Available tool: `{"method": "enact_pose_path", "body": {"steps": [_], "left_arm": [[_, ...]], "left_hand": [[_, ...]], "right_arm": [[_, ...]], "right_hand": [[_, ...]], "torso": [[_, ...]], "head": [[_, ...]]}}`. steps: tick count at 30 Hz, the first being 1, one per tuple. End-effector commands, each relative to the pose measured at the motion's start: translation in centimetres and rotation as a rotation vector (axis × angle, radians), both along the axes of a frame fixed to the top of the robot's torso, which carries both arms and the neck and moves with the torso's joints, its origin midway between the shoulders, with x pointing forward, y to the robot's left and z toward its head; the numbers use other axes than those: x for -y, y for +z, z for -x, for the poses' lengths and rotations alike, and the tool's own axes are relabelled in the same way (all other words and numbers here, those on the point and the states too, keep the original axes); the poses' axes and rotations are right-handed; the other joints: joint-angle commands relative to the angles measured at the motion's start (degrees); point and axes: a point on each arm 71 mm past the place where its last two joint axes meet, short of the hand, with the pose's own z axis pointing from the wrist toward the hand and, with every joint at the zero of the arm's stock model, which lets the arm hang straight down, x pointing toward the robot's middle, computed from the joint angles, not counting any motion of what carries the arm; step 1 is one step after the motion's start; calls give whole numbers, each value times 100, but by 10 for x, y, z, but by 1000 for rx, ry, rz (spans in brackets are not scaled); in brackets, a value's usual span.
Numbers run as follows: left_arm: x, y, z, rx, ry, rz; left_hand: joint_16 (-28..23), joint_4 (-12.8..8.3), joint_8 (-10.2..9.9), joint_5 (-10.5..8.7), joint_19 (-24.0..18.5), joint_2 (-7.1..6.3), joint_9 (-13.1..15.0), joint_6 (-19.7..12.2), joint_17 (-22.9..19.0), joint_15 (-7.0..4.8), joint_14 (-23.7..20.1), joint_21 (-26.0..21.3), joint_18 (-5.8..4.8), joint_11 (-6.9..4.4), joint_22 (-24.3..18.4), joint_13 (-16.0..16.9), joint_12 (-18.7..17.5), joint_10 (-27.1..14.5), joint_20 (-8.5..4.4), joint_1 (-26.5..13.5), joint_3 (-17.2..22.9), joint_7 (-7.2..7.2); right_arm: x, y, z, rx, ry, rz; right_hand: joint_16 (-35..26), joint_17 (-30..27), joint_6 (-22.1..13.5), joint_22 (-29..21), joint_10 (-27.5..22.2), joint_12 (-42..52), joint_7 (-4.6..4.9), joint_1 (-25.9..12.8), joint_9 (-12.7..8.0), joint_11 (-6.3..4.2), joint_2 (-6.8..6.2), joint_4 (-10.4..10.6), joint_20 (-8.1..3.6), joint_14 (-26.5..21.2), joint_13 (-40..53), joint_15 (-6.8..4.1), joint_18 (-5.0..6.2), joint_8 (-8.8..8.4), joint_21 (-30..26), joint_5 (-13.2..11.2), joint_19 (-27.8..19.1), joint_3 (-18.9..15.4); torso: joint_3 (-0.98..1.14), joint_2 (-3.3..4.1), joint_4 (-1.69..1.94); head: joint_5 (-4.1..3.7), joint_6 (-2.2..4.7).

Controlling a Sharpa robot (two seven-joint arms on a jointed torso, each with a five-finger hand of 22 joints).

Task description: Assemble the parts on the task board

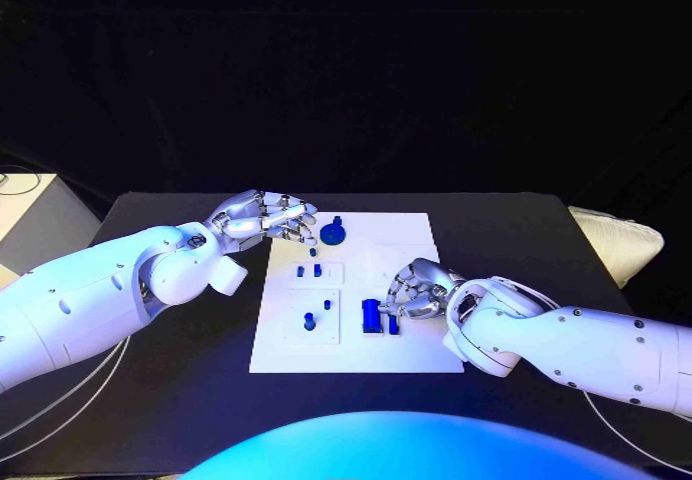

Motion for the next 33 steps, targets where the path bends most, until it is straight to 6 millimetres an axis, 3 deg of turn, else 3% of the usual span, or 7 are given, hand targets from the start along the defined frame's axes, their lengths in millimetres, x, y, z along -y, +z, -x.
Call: {"method": "enact_pose_path", "body": {"steps": [1, 12, 18, 23, 31, 32, 33], "left_arm": [[1, 1, 0, 8, -7, 14], [2, 0, -12, 59, 139, 51], [-3, -4, -27, 135, 340, 71], [-12, -13, -38, 134, 478, 92], [-24, -28, -50, 116, 570, 87], [-20, -29, -49, 96, 504, 54], [-20, -29, -48, 96, 504, 54]], "left_hand": [[-21, 1, 37, -28, 49, 45, -5, 9, 6, 23, 24, -25, 81, 22, -6, 6, -36, -17, -1, 27, -19, 124], [-46, -39, 54, -20, 87, 102, -17, 24, 21, 13, 41, -60, 82, 7, -40, 15, -23, 20, -6, 166, -22, 107], [-199, -83, 72, -16, 60, 157, -44, 76, -11, 23, -94, -146, 76, -20, -103, 10, -30, 86, 9, 357, 59, 52], [-911, -24, 12, -22, -89, 130, -144, 124, -291, 138, -380, -376, 70, 37, -257, -166, -453, 120, 106, 453, 212, 40], [-2131, -44, -281, -29, -822, 102, -531, -73, -744, 320, -467, -500, -12, 162, -493, -199, -1667, 256, 235, 339, 317, -31], [-3433, -1612, -1450, -511, -5518, 421, -2133, -4577, -2495, -738, -4771, -859, -969, -983, -864, -554, -3106, -4649, -1424, -2169, -530, -1164], [-3433, -1612, -1450, -511, -5518, 421, -2133, -4577, -2495, -738, -4771, -859, -969, -983, -864, -554, -3106, -4649, -1424, -2219, -530, -1164]], "right_arm": [[4, 8, -4, 38, -59, -199], [42, 11, -46, 48, -188, -509], [71, 17, -83, 109, -262, -600], [88, 24, -111, 182, -284, -642], [106, 23, -138, 220, -321, -684], [108, 20, -137, 225, -363, -587], [108, 20, -137, 225, -363, -588]], "right_hand": [[-26, 575, -50, 644, 265, -62, 7, -51, -10, 29, 1, 44, -36, 396, 1116, 18, 17, -19, -54, -44, 240, -20], [-665, -194, -510, -163, -380, -1216, 276, 231, -172, 259, 92, -145, 135, 169, 491, 209, 297, -403, -1946, 84, -161, 192], [-3052, -2457, -812, -1897, -2025, -4275, 496, 412, -221, 464, 154, -454, 321, -741, -1479, 394, 682, -657, -5207, -53, -1020, 552], [-4757, -3328, -934, -2635, -2376, -5879, 700, 535, -384, 683, 150, -658, 542, -1578, -3093, 641, 661, -1000, -5998, -270, -1592, 968], [-6942, -4572, -1063, -4527, -2399, -7555, 1007, 334, -808, 1113, 193, -724, 1234, -2676, -5709, 1248, 710, -1794, -6574, -252, -2966, 1123], [-8422, -7491, -5836, -7491, -4201, -8336, -181, -1753, -3231, 249, 1307, -752, -63, -4390, -7491, 596, -350, -3259, -6929, -584, -8400, -2530], [-8422, -7491, -5836, -7491, -4216, -8336, -181, -1792, -3231, 249, 1307, -752, -63, -8402, -7491, 596, -350, -3259, -6929, -584, -8400, -2530]], "torso": [[-2, -7, -2], [-37, -123, 16], [-50, -248, 50], [-43, -341, 49], [38, -456, 26], [-3, -401, 31], [-2, -400, 31]], "head": [[-3, 1], [-57, 1], [-37, 1], [-32, 222], [4, 472], [-6, 392], [-6, 395]]}}
